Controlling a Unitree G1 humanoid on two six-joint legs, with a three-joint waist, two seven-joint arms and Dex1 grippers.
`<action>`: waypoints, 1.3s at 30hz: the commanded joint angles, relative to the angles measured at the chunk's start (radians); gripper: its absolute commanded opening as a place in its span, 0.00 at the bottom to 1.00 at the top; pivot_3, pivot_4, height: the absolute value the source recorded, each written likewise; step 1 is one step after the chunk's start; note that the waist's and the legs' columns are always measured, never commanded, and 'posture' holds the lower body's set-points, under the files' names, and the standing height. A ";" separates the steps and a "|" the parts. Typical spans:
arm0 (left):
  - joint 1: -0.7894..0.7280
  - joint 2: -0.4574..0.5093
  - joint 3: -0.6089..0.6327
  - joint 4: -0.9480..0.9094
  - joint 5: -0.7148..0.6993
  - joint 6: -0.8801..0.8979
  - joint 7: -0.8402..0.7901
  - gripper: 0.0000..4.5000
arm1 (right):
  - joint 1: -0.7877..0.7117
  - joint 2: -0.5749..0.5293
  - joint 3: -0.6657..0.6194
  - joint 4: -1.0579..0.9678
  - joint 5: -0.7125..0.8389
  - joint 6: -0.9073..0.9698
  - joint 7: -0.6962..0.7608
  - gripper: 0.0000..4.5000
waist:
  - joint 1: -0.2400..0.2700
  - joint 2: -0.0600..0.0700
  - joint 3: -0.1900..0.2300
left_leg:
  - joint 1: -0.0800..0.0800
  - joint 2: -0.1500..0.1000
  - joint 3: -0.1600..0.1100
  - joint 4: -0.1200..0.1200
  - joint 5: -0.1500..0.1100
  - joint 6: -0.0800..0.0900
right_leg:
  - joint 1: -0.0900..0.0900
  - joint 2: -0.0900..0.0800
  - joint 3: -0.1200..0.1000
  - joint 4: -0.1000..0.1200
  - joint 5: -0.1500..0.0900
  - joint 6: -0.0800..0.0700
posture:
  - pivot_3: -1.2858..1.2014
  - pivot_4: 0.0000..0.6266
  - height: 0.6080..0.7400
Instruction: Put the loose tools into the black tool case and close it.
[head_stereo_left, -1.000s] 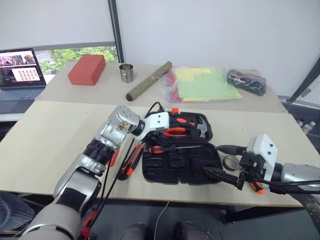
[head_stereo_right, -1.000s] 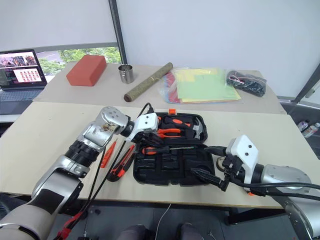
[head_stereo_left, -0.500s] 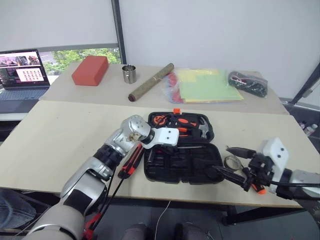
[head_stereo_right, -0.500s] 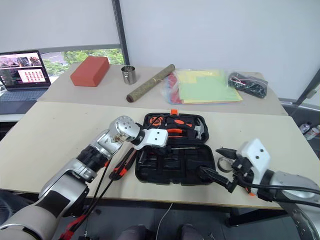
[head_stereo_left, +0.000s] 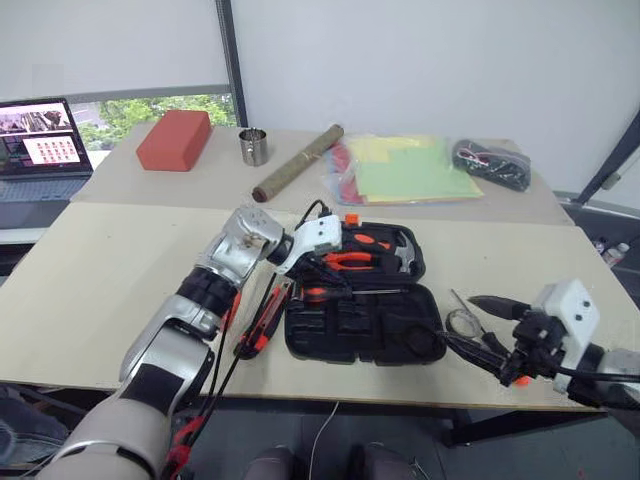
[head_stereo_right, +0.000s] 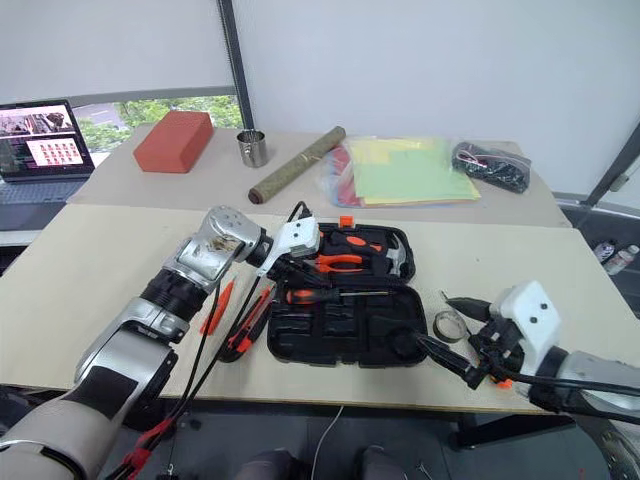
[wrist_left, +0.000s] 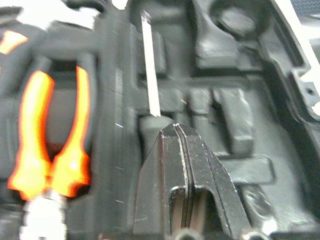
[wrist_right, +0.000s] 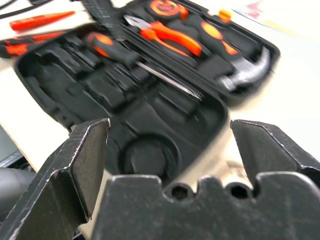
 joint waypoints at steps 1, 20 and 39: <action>-0.022 -0.025 -0.022 0.043 0.057 -0.098 0.062 0.01 | -0.048 -0.011 0.031 0.003 -0.009 -0.005 -0.010 1.00 | 0.002 0.000 0.000 | -0.001 0.000 0.000 0.000 0.000 0.000 | -0.001 0.000 0.000 0.000 0.000 0.000 | 0.52 0.24 0.97; 0.030 -0.051 -0.055 0.126 0.137 -0.308 0.060 0.01 | -0.073 0.023 0.083 0.036 -0.047 -0.025 -0.033 1.00 | 0.006 0.000 0.000 | 0.001 0.000 -0.001 0.003 0.000 0.001 | 0.003 -0.001 -0.001 -0.001 0.001 0.002 | 0.52 0.24 0.97; -0.058 -0.112 -0.051 0.248 0.182 -0.473 0.058 0.01 | -0.102 0.045 0.106 0.037 -0.057 -0.018 -0.039 1.00 | 0.022 0.001 -0.001 | 0.000 -0.001 -0.001 0.007 -0.004 0.006 | 0.004 -0.003 -0.002 -0.002 0.003 0.006 | 0.52 0.24 0.97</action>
